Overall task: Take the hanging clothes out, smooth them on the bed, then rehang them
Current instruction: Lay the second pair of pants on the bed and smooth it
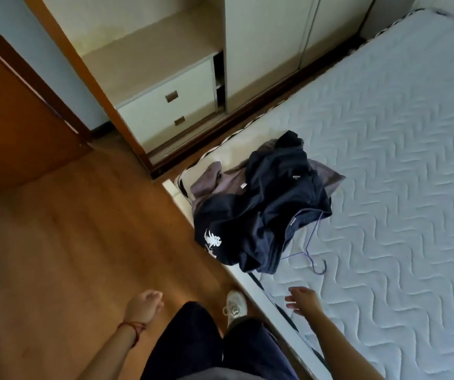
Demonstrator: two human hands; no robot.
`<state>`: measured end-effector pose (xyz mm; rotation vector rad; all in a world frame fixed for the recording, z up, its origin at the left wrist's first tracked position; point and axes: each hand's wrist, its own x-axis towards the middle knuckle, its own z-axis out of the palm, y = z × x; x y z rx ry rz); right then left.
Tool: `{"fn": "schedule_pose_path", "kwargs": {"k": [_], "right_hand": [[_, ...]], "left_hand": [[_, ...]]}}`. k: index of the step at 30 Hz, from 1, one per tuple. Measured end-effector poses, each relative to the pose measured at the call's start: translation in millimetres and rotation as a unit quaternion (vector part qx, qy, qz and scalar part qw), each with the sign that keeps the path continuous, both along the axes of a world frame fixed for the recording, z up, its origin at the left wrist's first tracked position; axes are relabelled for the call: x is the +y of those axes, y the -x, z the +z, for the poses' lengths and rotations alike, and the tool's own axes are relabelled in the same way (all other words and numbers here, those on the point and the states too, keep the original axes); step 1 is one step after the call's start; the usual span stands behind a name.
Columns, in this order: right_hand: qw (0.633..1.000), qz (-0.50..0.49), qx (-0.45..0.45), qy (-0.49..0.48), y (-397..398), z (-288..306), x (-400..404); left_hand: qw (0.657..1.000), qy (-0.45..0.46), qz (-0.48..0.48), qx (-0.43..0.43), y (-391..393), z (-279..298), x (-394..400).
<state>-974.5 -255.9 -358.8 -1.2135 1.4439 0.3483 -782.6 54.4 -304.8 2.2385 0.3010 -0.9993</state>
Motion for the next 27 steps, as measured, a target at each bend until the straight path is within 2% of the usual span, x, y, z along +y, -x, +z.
{"fn": "schedule_pose_path", "kwargs": {"k": [3, 6, 9, 12, 16, 20, 24, 27], "right_hand": [[1.0, -0.027, -0.008, -0.012, -22.9, -8.0, -4.4], [0.993, -0.109, -0.011, -0.042, -38.1, -18.5, -8.3], [0.974, -0.215, -0.008, -0.072, -45.8, -29.3, -6.3], [0.96, -0.266, 0.017, -0.084, -53.8, -41.3, 2.7], [0.95, -0.297, 0.05, -0.086, -68.5, -68.6, 15.1], [0.932, -0.35, 0.04, -0.089, -86.8, -92.6, 23.5], [0.856, -0.503, -0.013, -0.116, -101.5, -114.1, 28.3], [0.8, -0.586, -0.04, -0.121, -108.3, -126.5, 31.8]], "left_hand": [[0.998, -0.027, -0.057, 0.013, -31.2, 8.0, -29.0], [0.987, -0.048, -0.153, 0.021, -65.4, -5.5, -65.6], [0.961, -0.059, -0.27, 0.018, -96.5, -21.3, -108.7], [0.923, -0.053, -0.381, 0.0, -130.7, -34.8, -165.7], [0.848, -0.02, -0.528, -0.04, -162.0, -53.9, -269.8], [0.785, 0.063, -0.605, -0.118, -158.5, -77.2, -384.4], [0.696, 0.125, -0.689, -0.161, -126.0, -107.1, -480.3], [0.602, 0.143, -0.758, -0.206, -94.4, -130.2, -527.8]]}}
